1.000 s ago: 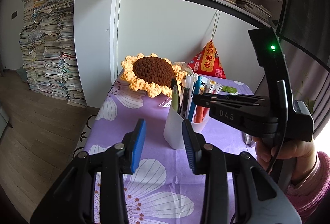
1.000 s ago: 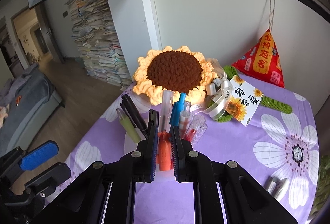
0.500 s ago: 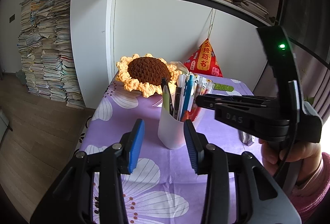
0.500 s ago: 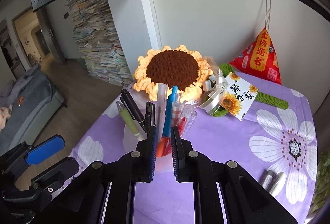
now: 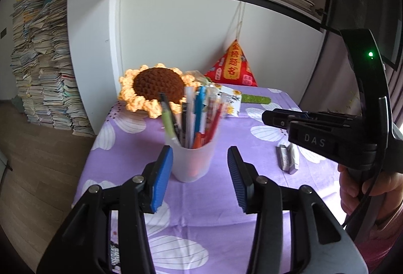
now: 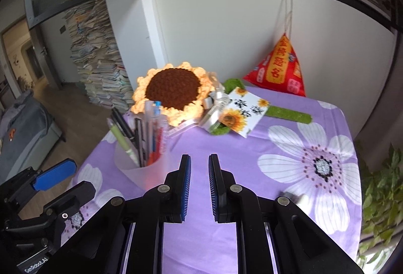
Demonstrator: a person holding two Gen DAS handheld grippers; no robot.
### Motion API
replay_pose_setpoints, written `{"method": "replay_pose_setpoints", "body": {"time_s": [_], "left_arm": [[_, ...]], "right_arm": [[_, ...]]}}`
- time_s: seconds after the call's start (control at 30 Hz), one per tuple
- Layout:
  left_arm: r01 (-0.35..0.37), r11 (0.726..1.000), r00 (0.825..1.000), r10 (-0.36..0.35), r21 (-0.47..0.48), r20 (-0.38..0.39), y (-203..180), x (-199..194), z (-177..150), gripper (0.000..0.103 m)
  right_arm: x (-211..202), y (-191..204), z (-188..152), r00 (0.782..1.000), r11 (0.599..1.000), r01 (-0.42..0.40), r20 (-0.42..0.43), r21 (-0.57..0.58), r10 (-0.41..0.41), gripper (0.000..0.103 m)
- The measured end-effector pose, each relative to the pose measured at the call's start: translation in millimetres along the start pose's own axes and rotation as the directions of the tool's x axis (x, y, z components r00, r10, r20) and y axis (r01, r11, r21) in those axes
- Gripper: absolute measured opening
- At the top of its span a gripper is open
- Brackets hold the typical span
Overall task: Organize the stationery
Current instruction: 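Grasp the white eraser with the left tool while the right tool grasps the white correction tape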
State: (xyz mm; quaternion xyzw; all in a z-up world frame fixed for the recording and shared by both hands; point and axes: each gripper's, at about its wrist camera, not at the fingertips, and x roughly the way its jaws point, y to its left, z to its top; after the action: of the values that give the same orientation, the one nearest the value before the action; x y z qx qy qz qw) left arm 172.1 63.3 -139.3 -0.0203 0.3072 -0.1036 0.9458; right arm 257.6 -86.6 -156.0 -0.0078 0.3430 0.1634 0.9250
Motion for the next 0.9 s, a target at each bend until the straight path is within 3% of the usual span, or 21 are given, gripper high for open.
{"method": "replay_pose_setpoints", "body": {"time_s": [0.2,0.43,0.7,0.9], "left_arm": [[0.011,0.999,1.000,-0.010,0.041,-0.022,-22.7,8.6,0.1,0.043],[0.026,0.996,0.998,-0.021,0.083,-0.061,-48.9,24.3,0.8,0.043],[0.079,0.987,0.987,-0.058,0.139,-0.150,-89.7,66.0,-1.2,0.043],[0.124,0.971,0.975,-0.082,0.202,-0.206,-125.0,106.2,-1.7,0.043]], "right_arm": [[-3.2,-35.8,-10.0,0.999,0.997,0.038,-0.005,0.060,-0.038,0.014],[12.3,-82.5,-28.9,0.996,0.987,0.054,-0.072,0.154,-0.044,0.014],[28.4,-135.9,-59.5,0.982,0.959,0.088,-0.184,0.269,-0.039,0.014],[23.5,-164.6,-76.0,0.975,0.941,0.132,-0.214,0.312,-0.066,0.014]]}}
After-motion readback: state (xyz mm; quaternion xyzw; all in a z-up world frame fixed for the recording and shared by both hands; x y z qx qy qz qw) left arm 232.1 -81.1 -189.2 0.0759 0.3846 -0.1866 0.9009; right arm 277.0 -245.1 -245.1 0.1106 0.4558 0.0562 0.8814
